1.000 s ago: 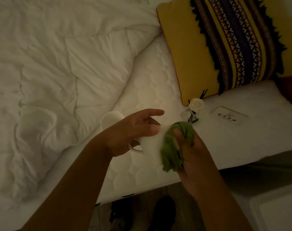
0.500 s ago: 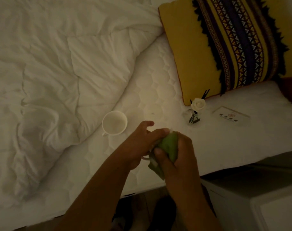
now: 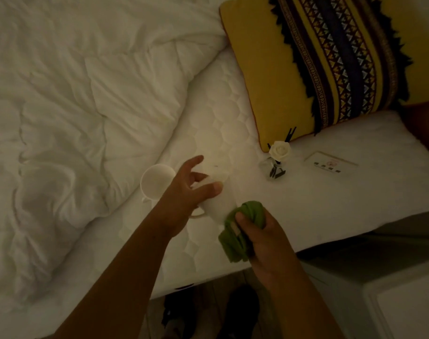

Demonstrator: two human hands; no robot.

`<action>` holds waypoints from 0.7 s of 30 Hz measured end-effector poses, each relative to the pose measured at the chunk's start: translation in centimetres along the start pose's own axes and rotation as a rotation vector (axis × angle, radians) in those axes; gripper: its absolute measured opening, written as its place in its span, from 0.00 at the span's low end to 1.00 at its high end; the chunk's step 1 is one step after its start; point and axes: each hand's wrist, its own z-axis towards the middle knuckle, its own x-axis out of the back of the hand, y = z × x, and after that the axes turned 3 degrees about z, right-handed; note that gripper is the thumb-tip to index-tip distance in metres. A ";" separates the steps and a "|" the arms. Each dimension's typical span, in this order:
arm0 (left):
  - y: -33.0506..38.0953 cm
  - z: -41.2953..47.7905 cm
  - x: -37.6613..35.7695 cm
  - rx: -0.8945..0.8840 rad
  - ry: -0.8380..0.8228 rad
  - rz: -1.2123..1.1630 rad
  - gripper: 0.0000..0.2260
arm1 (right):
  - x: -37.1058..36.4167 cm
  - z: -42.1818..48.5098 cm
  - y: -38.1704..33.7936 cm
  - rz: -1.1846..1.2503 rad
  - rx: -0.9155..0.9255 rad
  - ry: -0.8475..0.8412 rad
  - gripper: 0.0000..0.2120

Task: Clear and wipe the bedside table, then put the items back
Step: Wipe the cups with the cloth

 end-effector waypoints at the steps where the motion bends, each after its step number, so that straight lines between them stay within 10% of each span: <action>1: 0.1 0.5 -0.1 -0.035 0.052 0.049 0.40 | 0.2 -0.1 0.4 -0.056 -0.007 0.017 0.10; 8: 1.2 4.2 -1.8 -0.289 0.205 0.587 0.49 | 2.9 -0.2 1.2 -0.344 -0.066 0.258 0.16; 14: -1.2 6.1 -2.1 -0.318 0.156 0.886 0.52 | 6.1 -0.1 0.9 -0.214 -0.058 0.236 0.01; 21: -2.2 5.9 -2.2 -0.251 0.157 0.974 0.49 | 8.9 -0.1 0.9 0.060 -0.040 0.122 0.17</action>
